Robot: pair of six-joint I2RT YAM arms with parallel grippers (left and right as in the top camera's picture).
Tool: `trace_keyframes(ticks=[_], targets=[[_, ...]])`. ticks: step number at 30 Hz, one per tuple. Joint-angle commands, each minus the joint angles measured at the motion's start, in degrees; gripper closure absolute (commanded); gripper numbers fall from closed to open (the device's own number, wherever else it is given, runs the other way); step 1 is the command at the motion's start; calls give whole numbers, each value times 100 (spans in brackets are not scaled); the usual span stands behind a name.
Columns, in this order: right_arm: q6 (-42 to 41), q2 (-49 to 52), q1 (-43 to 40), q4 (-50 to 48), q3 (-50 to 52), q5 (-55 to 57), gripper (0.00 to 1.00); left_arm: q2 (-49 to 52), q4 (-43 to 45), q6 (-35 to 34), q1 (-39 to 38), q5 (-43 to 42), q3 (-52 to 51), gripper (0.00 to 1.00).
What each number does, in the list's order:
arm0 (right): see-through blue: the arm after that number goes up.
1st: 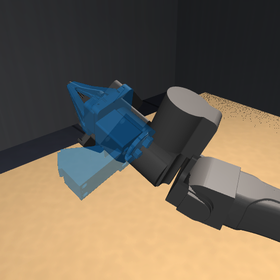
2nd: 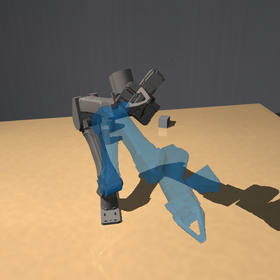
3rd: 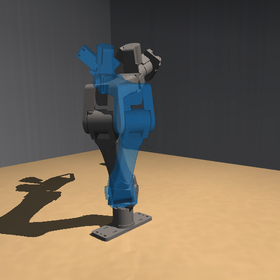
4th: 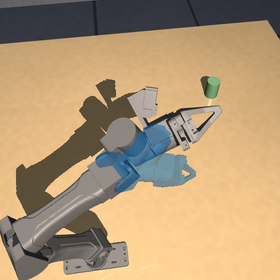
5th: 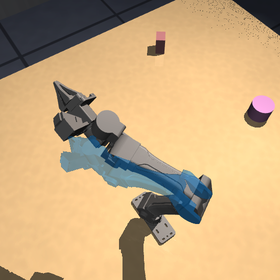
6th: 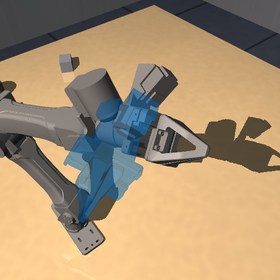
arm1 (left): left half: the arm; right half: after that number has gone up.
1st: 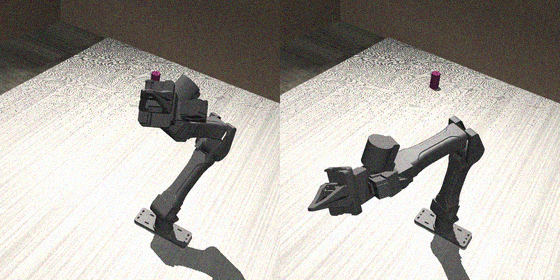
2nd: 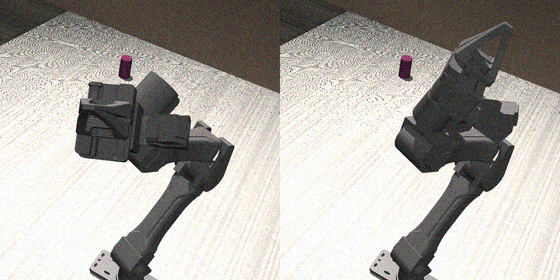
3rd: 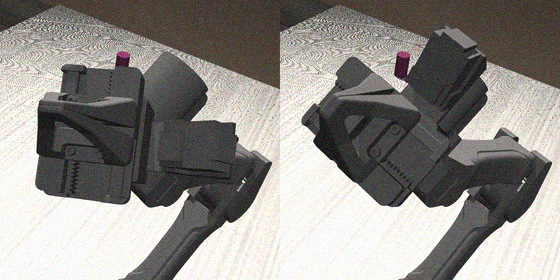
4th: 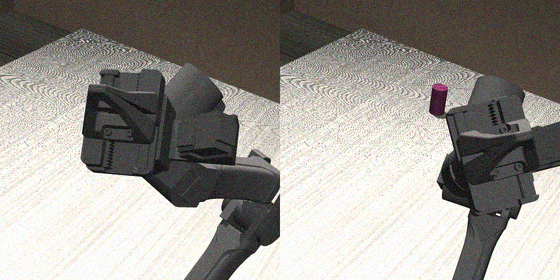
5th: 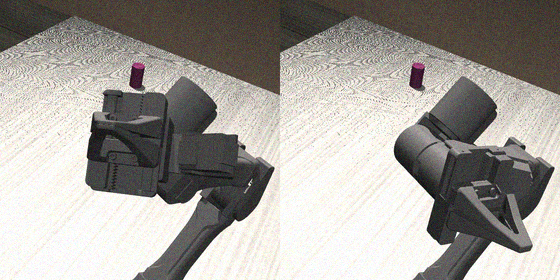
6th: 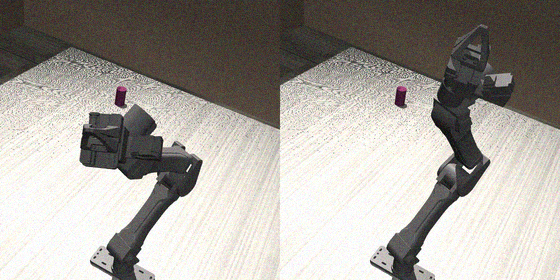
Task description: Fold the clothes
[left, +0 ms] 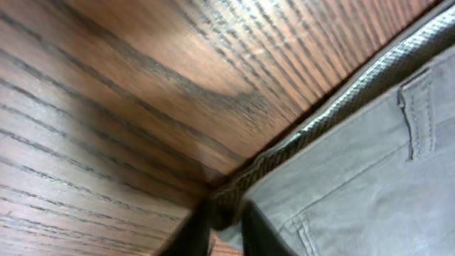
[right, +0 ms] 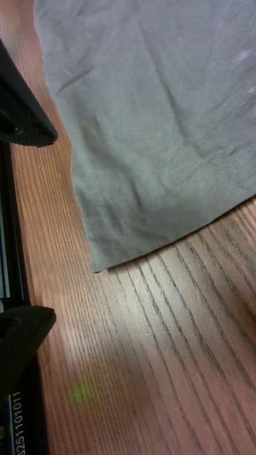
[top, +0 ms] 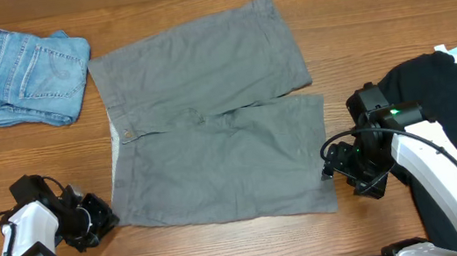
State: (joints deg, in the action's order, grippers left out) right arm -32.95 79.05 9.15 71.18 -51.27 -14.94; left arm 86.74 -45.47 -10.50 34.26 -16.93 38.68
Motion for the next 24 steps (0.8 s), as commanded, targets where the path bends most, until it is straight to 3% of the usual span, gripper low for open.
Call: trace_keyframes(ticks=[1, 17, 24], targets=[[35, -4, 11, -15, -17, 57, 24, 59, 42, 20, 22, -7, -72, 96], [-339, 221, 11, -219, 168, 52, 17, 57, -1084, 380, 22, -70, 1047, 96], [-634, 472, 11, -815, 1198, -730, 32, 57, -1196, 431, 22, -72, 1132, 96]])
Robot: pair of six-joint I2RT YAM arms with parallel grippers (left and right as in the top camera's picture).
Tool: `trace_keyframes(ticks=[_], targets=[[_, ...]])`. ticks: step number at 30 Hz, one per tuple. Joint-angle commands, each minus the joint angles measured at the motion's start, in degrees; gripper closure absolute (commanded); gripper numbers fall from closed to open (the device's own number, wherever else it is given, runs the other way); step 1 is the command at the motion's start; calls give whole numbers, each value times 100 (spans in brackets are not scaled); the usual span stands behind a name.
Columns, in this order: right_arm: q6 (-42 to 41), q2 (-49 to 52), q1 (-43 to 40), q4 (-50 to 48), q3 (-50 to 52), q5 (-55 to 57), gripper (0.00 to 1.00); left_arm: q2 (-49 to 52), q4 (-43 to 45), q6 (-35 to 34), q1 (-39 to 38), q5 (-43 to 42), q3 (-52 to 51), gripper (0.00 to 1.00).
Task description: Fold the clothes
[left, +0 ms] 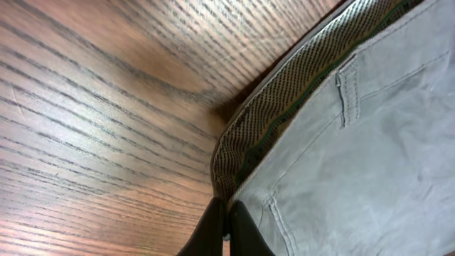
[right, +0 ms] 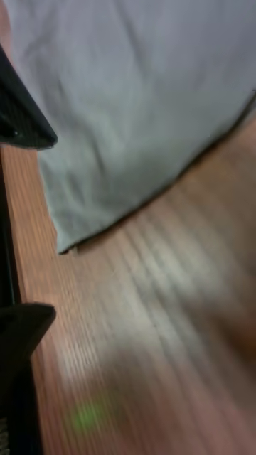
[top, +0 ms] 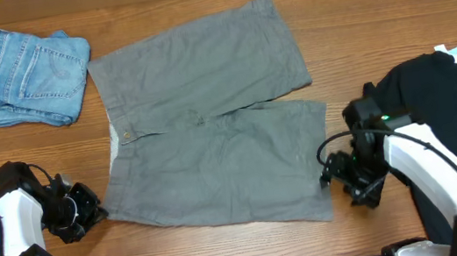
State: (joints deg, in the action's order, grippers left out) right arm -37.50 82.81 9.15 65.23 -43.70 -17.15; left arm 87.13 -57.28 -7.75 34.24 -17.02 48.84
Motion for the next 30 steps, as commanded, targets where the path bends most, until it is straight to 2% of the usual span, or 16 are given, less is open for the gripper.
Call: trace_keyframes(ticks=[1, 2, 8, 18, 30], targets=[[-205, 107, 11, -308, 551, -603, 34, 17, -26, 155, 24, -63, 116, 96], [-264, 118, 13, -442, 721, -737, 38, 17, -39, 157, 24, -61, 116, 96], [-584, 118, 11, -1056, 1388, -1001, 43, 17, -35, 179, 24, -57, 116, 95], [-629, 118, 11, -1558, 1416, -1099, 51, 17, -42, 177, 24, -42, 116, 96], [-820, 118, 11, -1567, 1416, -229, 64, 17, -57, 179, 24, -42, 116, 96]])
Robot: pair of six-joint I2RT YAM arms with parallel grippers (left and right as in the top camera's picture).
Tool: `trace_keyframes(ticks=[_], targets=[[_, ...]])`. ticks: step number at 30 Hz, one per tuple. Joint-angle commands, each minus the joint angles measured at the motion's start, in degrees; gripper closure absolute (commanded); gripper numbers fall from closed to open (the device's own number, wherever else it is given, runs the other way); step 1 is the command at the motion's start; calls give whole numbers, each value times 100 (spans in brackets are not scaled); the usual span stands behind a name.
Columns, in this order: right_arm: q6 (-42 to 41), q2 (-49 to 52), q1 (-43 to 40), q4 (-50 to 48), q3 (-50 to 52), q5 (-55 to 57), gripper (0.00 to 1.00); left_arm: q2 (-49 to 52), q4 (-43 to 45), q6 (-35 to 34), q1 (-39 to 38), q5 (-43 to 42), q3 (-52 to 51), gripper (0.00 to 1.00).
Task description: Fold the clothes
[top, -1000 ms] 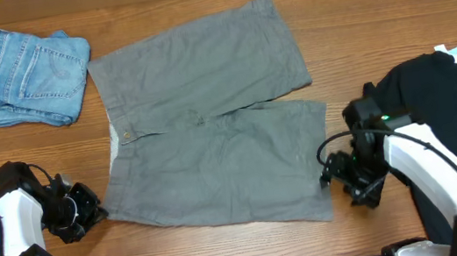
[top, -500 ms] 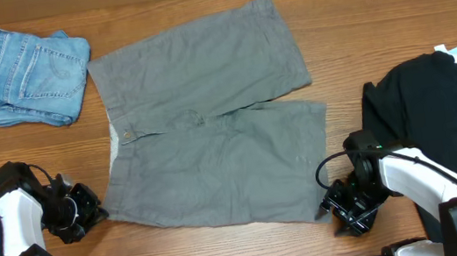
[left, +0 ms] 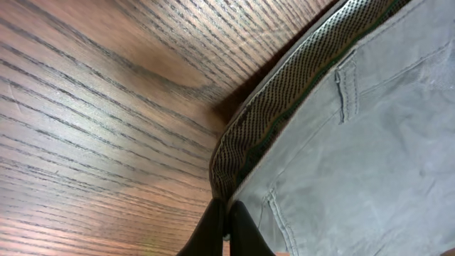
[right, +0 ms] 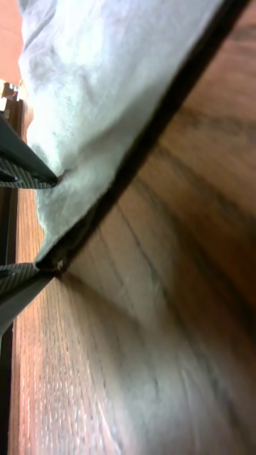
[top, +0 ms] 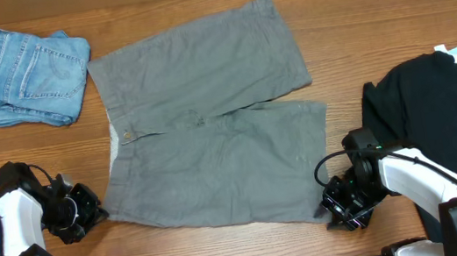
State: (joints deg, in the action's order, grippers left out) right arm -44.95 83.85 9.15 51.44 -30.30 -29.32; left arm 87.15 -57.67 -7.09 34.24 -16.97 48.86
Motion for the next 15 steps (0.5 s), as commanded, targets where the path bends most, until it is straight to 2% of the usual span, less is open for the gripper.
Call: trace_keyframes(ticks=[1, 3, 7, 15], targets=[[-118, 13, 11, -190, 76, 1045, 64, 15, -17, 114, 24, -46, 114, 96], [-184, 13, 11, -186, 76, 1261, 60, 15, -20, 116, 24, -46, 114, 96], [-186, 13, 11, -168, 76, 1388, 59, 15, -20, 136, 24, -46, 114, 96], [-332, 13, 11, -192, 74, 1606, 77, 15, -20, 136, 24, -46, 114, 96]])
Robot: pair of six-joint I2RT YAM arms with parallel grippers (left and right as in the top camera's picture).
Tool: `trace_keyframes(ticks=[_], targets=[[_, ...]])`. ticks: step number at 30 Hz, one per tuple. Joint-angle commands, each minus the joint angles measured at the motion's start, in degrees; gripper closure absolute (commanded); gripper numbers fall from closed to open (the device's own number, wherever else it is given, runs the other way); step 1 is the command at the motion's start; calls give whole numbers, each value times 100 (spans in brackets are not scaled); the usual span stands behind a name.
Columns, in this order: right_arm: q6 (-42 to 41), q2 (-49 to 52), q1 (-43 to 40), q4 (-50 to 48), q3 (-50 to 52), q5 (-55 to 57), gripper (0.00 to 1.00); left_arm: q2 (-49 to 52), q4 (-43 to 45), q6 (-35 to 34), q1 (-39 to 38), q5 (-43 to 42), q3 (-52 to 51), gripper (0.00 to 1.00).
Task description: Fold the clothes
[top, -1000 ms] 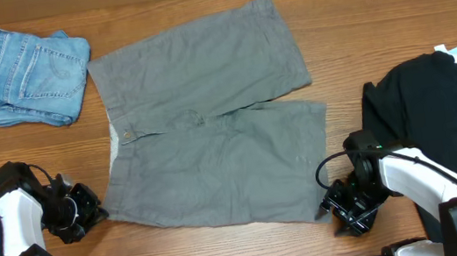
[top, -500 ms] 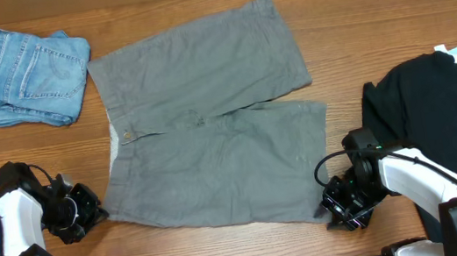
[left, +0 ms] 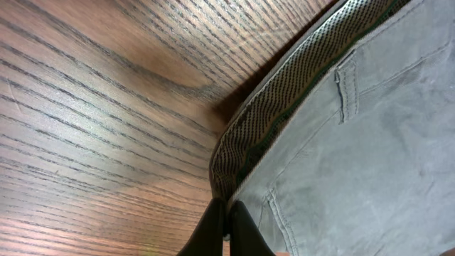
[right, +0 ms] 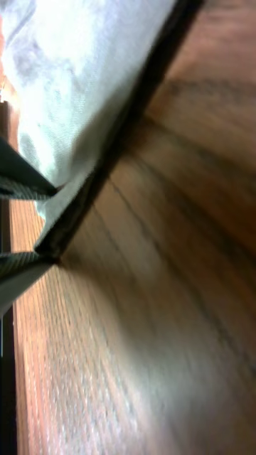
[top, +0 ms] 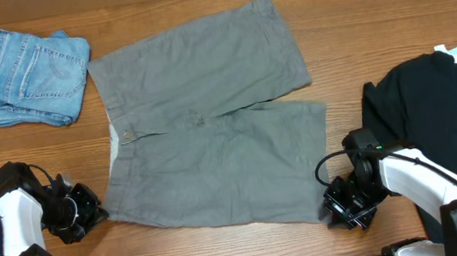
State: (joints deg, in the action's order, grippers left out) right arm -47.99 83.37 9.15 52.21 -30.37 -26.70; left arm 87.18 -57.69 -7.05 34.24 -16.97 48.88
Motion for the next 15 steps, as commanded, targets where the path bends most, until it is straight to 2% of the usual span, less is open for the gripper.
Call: trace_keyframes(ticks=[1, 4, 10, 15], targets=[[-28, 61, 11, -267, 79, 1344, 79, 13, -17, 131, 24, -44, 111, 96], [-26, 61, 11, -264, 74, 1344, 87, 13, -15, 131, 24, -46, 111, 96], [2, 59, 11, -74, -70, 1384, 96, 13, -11, 131, 24, -46, 111, 95], [177, 26, 11, 243, -367, 1386, 96, 13, -15, 177, 24, -48, 111, 95]])
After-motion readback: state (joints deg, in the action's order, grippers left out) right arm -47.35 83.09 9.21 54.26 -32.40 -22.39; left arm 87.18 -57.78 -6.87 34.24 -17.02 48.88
